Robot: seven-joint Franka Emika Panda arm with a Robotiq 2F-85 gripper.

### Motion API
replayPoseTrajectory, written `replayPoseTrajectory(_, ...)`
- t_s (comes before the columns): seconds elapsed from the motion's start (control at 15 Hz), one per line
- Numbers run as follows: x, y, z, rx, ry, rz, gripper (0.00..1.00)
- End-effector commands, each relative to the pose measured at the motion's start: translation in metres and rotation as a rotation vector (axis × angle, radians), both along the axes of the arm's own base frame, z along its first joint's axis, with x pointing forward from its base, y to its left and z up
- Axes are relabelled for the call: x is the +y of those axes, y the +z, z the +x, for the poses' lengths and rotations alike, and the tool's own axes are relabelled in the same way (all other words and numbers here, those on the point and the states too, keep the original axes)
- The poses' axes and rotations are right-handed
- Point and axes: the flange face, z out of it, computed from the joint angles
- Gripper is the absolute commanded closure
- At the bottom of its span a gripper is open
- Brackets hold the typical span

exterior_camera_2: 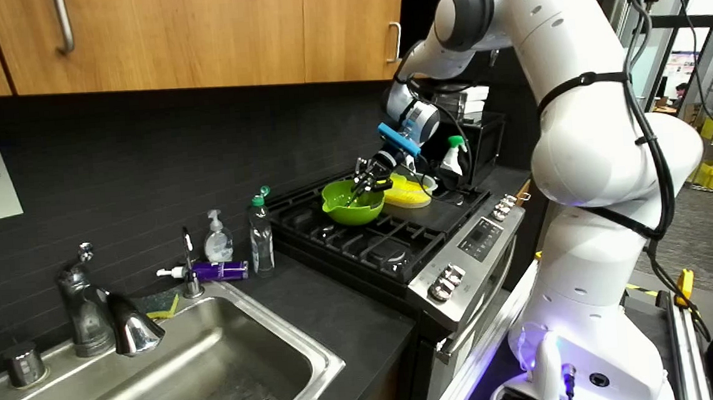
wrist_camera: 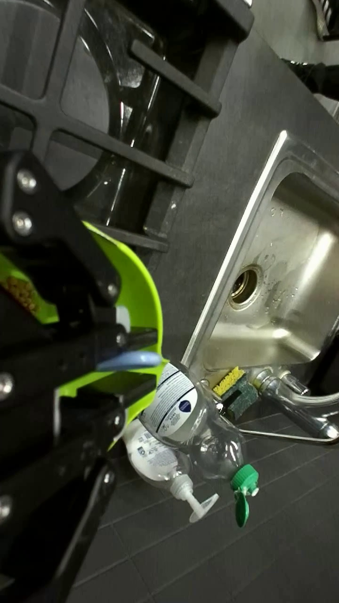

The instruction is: Remove the fork from the yellow bowl and use it to stir the contents of the green bowl

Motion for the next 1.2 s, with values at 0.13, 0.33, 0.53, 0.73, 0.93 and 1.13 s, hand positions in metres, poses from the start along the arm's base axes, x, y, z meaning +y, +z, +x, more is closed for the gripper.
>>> replayPoseTrajectory(0.13, 0.005, -0.006, -0.015, -0.005, -0.017, 0.018, 0.95)
replayPoseTrajectory(0.33, 0.003, -0.008, -0.028, -0.015, -0.015, 0.024, 0.95)
replayPoseTrajectory(0.53, -0.002, -0.008, -0.04, -0.021, -0.023, 0.026, 0.95)
replayPoseTrajectory(0.73, -0.007, -0.008, -0.05, -0.028, -0.036, 0.021, 0.95)
replayPoseTrajectory(0.93, -0.011, -0.004, -0.057, -0.029, -0.049, 0.018, 0.95)
replayPoseTrajectory(1.13, -0.014, 0.001, -0.061, -0.028, -0.056, 0.012, 0.95)
